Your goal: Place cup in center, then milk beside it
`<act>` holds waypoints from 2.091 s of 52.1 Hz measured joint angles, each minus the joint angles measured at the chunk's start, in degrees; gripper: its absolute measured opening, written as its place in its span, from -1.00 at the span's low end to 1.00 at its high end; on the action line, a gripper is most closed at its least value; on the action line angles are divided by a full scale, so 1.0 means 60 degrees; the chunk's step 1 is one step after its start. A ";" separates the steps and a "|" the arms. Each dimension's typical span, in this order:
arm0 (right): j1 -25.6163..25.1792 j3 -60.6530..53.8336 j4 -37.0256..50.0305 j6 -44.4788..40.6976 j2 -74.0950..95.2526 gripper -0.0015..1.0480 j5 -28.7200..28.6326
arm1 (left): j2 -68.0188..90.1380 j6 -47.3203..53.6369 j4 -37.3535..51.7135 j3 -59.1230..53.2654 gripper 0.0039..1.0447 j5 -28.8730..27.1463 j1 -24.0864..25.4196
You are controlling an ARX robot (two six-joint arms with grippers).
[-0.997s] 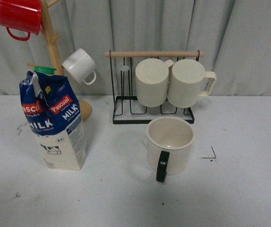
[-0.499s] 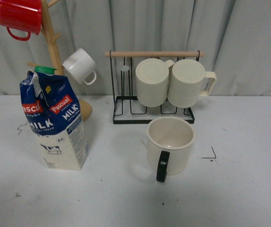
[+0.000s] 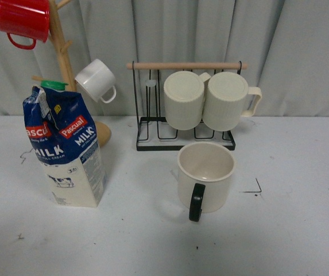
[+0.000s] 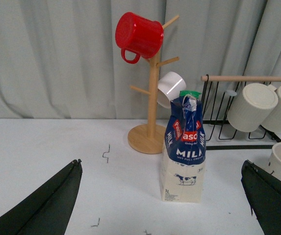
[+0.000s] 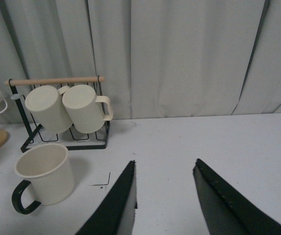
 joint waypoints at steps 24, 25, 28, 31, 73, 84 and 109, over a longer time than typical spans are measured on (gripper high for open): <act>0.0000 -0.0004 0.0004 -0.0004 0.0000 0.86 -0.0007 | 0.5326 -0.0579 -0.0080 0.3217 0.88 0.1800 0.1169; 0.0000 -0.0004 0.0004 0.0000 0.0000 0.87 -0.0007 | 0.5956 -0.0557 0.0463 0.3297 0.88 0.1800 0.0973; 0.0000 -0.0004 0.0000 0.0000 0.0000 0.87 -0.0007 | 0.7085 -0.0506 0.1344 0.3570 0.88 0.1792 0.0572; 0.0000 -0.0004 0.0004 -0.0004 0.0000 0.87 -0.0007 | 0.8178 -0.0375 0.2240 0.3978 0.88 0.1781 0.0222; 0.0000 -0.0004 0.0000 0.0000 0.0000 0.87 -0.0004 | 1.5282 0.0714 0.3195 0.7887 0.88 0.2543 -0.0193; 0.0000 0.0000 0.0004 -0.0004 0.0000 0.87 -0.0007 | 1.5606 0.0645 0.3005 0.8058 0.88 0.2459 -0.0452; 0.0000 -0.0004 0.0004 0.0000 0.0000 0.87 -0.0004 | 1.6637 0.0852 0.2466 0.8644 0.55 0.1228 -0.0951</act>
